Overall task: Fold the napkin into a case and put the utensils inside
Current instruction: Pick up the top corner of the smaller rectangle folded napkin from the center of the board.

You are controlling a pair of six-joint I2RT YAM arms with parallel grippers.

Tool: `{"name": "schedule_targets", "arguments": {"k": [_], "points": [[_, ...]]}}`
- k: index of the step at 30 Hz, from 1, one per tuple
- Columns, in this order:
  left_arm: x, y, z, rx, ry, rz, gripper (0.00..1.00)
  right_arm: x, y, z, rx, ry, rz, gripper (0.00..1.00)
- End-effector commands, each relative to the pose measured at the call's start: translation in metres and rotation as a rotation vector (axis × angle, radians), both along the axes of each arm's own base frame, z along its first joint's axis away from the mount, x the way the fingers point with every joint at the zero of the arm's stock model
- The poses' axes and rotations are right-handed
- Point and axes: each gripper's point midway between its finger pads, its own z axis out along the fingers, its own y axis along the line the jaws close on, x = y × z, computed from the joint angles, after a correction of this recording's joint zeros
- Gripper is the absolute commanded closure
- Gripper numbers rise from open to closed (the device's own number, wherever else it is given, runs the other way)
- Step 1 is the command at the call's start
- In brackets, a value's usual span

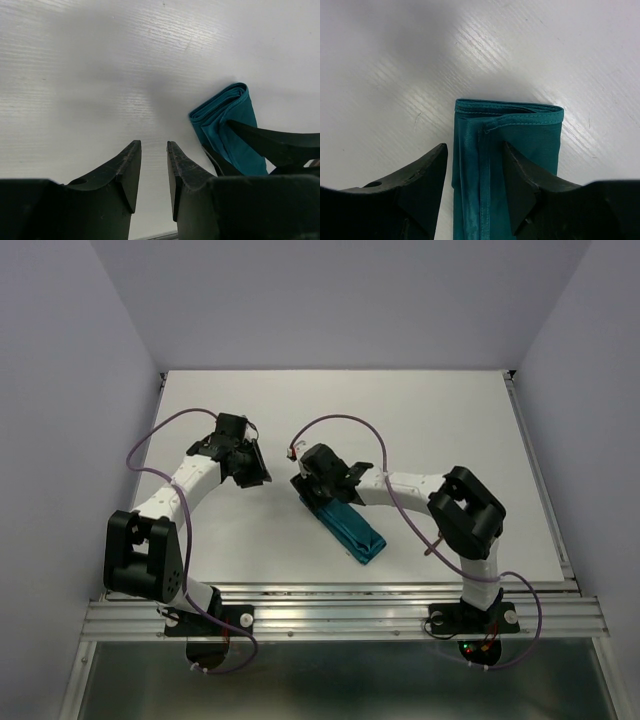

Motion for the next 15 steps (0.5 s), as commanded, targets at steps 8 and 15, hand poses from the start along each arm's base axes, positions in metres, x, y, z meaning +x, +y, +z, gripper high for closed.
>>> {"name": "schedule_targets", "arguments": {"k": [8,15], "points": [[-0.0017,-0.0076,0.003,-0.041,-0.017,-0.024,0.62,0.012,0.0104,0.0107,-0.008,-0.08,-0.01,0.65],[-0.0026,-0.0101,-0.0008,-0.053,-0.007,-0.031,0.62,0.0125,0.0108,0.0107,0.006,-0.076,-0.031,0.88]]}}
